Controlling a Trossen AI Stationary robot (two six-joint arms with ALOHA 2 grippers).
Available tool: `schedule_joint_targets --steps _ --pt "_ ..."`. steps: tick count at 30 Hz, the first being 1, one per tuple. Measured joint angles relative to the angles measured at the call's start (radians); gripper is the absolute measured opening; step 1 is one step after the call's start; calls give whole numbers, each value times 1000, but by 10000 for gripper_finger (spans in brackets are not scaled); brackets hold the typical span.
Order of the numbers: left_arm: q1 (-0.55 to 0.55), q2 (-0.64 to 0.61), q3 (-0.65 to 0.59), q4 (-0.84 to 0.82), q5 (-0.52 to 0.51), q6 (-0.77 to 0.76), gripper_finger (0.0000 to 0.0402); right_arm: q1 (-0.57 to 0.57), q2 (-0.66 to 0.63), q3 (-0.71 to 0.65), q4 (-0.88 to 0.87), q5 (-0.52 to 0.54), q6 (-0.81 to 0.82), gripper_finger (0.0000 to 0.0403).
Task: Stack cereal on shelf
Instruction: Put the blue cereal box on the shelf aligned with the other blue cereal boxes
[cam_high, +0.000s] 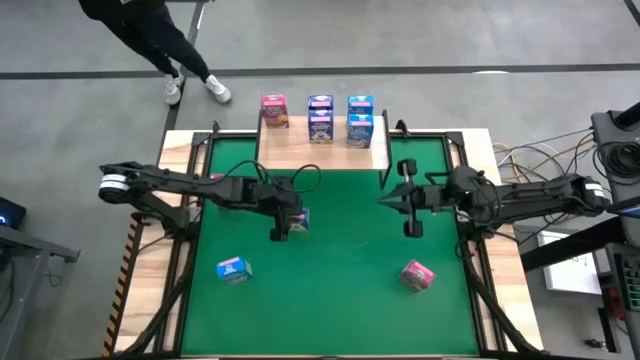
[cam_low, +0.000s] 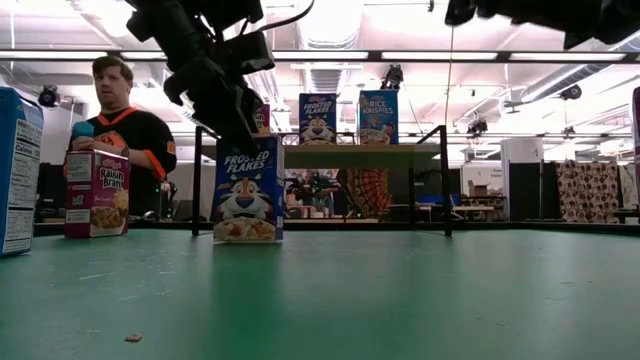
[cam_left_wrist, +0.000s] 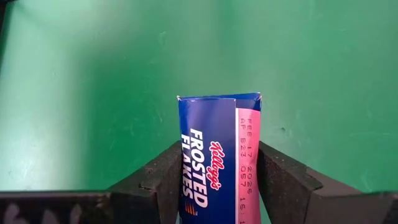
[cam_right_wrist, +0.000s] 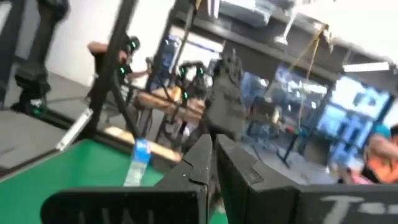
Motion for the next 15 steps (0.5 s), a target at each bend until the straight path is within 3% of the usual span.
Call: schedule_joint_targets --steps 9,15 --pt "-4 -12 72 -15 29 8 164 -2 0 0 -11 8 -26 12" --pt "-4 -12 196 -82 48 33 164 -1 0 0 -19 4 -30 12"
